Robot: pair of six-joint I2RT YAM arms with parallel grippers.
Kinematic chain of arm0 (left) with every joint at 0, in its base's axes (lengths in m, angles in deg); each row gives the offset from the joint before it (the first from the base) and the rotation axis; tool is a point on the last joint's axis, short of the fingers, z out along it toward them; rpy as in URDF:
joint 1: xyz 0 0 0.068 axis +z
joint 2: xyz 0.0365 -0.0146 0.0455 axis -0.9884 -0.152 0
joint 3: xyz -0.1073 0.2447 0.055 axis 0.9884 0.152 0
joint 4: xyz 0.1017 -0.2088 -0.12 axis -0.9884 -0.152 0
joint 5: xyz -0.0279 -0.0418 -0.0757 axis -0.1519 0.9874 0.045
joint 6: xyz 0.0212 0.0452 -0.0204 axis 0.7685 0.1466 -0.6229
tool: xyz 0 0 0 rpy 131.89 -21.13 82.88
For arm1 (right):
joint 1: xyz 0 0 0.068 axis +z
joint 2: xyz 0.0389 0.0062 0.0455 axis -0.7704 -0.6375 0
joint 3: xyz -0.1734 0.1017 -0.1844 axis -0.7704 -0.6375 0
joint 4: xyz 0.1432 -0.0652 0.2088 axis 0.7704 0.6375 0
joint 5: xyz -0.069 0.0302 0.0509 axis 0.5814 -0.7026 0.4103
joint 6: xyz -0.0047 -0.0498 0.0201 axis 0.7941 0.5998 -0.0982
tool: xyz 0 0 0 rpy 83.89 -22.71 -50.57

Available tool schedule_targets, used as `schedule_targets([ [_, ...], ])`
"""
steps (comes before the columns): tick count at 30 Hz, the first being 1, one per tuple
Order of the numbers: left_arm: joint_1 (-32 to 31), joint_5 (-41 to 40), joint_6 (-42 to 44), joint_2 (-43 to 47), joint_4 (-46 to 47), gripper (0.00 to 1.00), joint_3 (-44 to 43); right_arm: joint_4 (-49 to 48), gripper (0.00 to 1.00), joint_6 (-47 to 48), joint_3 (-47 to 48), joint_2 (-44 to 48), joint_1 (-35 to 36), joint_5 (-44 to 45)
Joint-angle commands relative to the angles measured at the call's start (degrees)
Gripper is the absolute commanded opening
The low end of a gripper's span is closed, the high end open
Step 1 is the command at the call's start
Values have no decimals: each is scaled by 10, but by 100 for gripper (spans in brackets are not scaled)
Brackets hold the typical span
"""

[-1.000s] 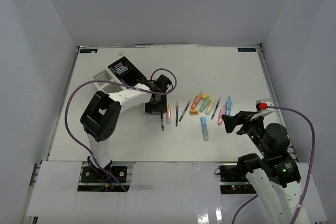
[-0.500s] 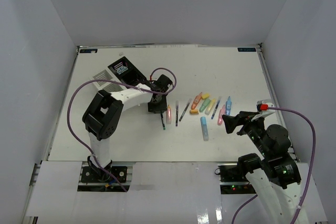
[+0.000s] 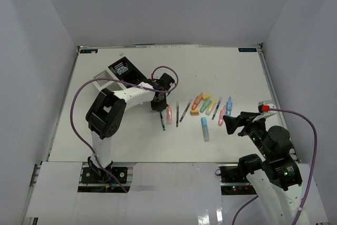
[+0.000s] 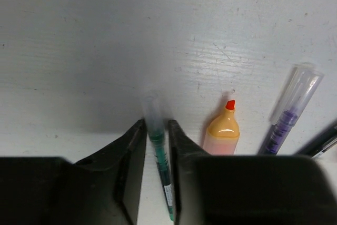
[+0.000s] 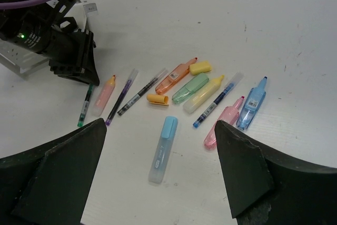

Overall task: Sort the stationery into containers
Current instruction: Pick up the pen from the center of the board.

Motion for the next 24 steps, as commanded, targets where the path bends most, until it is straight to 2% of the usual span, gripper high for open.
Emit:
schedule_targets([
  [1,-2,6,-10,-14,4,30,6,-18,90,-3,-4,11,3,-2],
  [7,-2,5,-2,20,2,18,0,-18,90,-4,-5,14,4,0],
  [11,-2,-7,15,76,-4,8,-12,-17,90,-3,-5,14,4,-1],
  [14,-2,-55,38,143,-6,3,-22,-18,90,-3,-5,13,4,-3],
  [16,0,-123,63,191,-6,1,-29,-18,90,-3,-5,14,4,-5],
  [20,23,-223,108,263,13,0,-32,-20,90,-1,-5,14,4,-7],
  [23,74,-250,156,314,52,0,-11,-20,90,-1,-5,13,4,-8],
  [24,112,-250,167,327,90,0,-2,-20,90,-1,-5,14,4,-9],
])
